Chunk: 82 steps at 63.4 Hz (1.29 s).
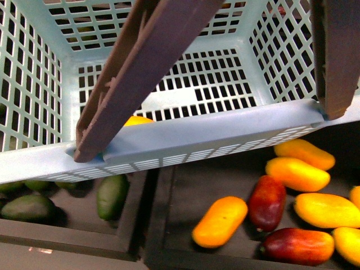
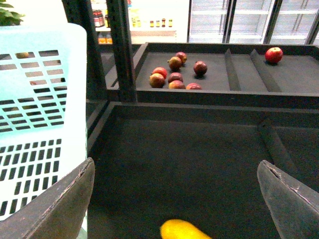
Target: Pick lemon and mango into basket
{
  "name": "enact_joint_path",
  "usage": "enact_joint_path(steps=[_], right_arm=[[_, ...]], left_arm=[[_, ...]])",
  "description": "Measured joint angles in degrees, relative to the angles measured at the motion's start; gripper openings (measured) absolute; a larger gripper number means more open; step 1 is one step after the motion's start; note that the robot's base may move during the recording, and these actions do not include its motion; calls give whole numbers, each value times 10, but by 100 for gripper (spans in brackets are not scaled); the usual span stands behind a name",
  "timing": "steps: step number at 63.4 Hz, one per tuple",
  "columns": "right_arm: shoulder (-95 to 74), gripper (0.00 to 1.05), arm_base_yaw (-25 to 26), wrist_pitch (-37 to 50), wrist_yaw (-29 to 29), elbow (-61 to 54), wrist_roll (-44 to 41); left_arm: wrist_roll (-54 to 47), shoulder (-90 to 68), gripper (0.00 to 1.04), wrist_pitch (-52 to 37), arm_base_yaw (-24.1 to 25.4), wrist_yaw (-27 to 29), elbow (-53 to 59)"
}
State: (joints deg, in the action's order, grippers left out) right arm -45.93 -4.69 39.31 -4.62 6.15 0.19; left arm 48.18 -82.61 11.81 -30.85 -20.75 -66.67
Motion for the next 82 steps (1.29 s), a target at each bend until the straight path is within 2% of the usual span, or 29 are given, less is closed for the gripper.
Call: enact_joint_path(steps=[19, 22, 25, 28, 30, 33, 36, 41, 50, 58, 59, 66, 76, 82], right_arm=[[-1, 96, -2, -6, -9, 2, 6], [-10, 96, -19, -109, -91, 36, 45], [-30, 96, -23, -263, -189, 98, 125], [-49, 96, -13, -357, -234, 134, 169], [-61, 96, 2, -403, -233, 146, 191], [-78, 96, 27, -424, -204, 150, 212], [-102, 96, 56, -416, -169, 151, 214], [-151, 96, 110, -356, -104, 153, 193], [-295, 96, 231, -213, 9, 189, 61], [-396, 96, 285, -158, 77, 219, -69], [-414, 96, 291, -156, 88, 225, -105], [-490, 96, 302, -154, 122, 246, -230], [-585, 96, 293, -177, 146, 280, -422], [-631, 96, 281, -185, 147, 302, -494]], left_arm=[[-5, 1, 5, 0, 8, 14, 0], [-1, 1, 5, 0, 7, 10, 0], [0, 1, 5, 1, 6, 7, 0], [1, 1, 5, 1, 4, 5, 0], [0, 1, 5, 1, 1, 4, 0], [-2, 1, 5, 0, 1, -2, 0], [2, 0, 5, 1, 1, -4, 0], [5, 1, 5, 1, 0, -7, 0], [6, 1, 5, 1, -2, -3, 0], [3, 1, 5, 1, 2, 10, 0], [3, 1, 5, 1, 2, 10, 0], [1, 1, 5, 1, 2, 8, 0], [1, 1, 5, 1, 1, -2, 0], [1, 1, 5, 1, 1, -2, 0]])
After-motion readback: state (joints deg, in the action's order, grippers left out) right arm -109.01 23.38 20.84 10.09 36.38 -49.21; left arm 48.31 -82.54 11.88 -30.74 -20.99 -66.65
